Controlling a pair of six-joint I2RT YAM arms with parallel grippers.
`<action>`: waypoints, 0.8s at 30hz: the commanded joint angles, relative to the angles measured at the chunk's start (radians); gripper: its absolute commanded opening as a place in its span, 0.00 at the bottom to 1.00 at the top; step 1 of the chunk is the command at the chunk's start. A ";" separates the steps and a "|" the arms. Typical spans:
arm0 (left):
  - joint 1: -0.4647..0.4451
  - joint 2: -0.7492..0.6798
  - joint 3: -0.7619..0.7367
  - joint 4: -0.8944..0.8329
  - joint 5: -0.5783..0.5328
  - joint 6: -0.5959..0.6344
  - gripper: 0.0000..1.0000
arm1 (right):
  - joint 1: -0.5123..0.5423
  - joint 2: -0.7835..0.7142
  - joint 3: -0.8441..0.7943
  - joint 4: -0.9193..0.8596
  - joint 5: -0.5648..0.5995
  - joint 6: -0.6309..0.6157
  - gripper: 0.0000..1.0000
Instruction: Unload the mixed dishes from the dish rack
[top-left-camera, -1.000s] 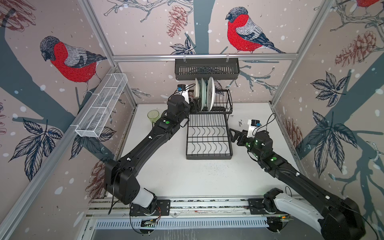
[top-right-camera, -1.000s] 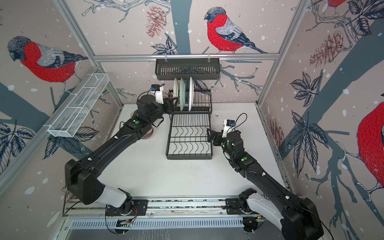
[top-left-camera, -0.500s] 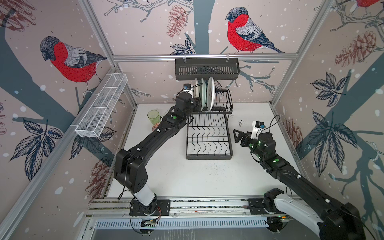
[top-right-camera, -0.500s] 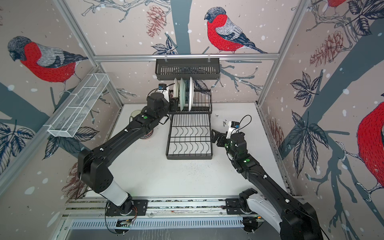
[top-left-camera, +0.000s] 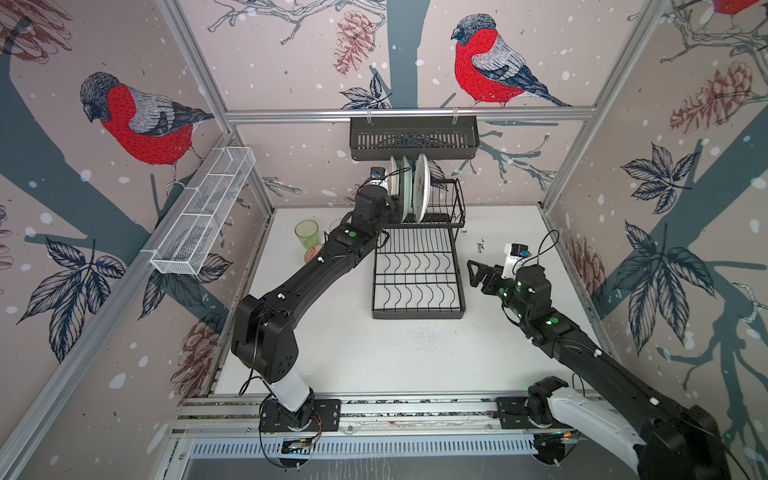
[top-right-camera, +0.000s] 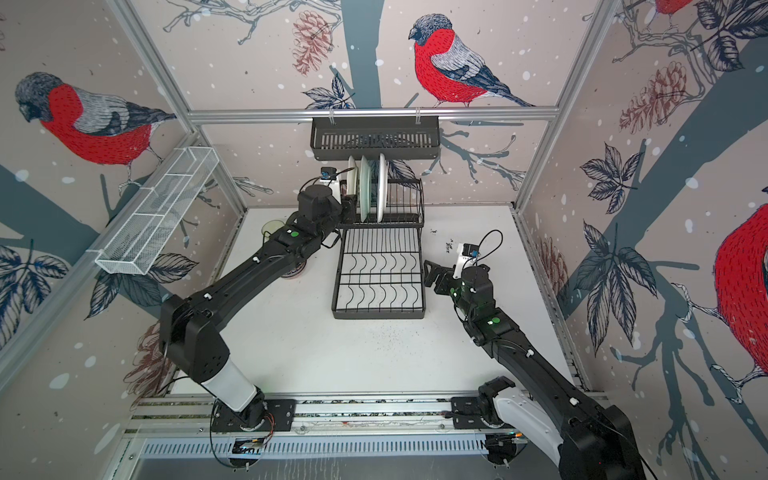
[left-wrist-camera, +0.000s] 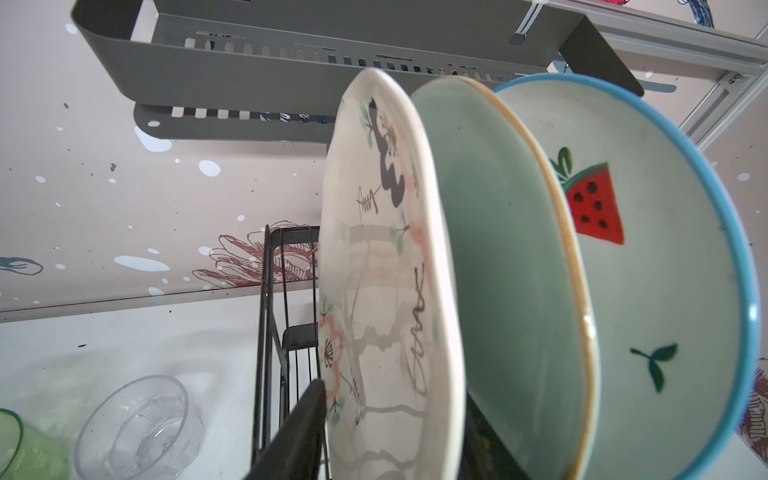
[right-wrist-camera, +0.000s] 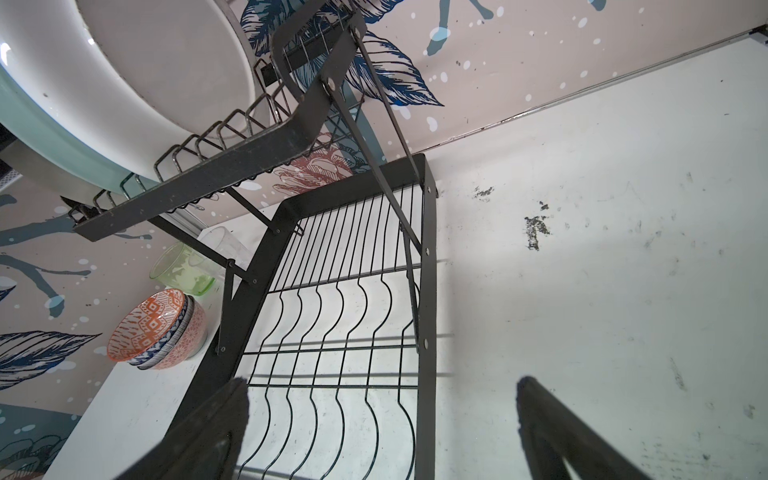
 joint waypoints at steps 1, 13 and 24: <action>0.000 0.013 0.019 0.031 -0.020 0.020 0.44 | -0.001 -0.004 -0.002 0.007 0.002 -0.011 0.99; 0.000 0.036 0.037 0.036 -0.028 0.039 0.41 | -0.003 -0.007 -0.004 0.001 0.009 -0.009 0.99; 0.000 0.043 0.048 0.036 -0.037 0.056 0.35 | -0.003 0.003 -0.009 0.010 0.012 -0.003 1.00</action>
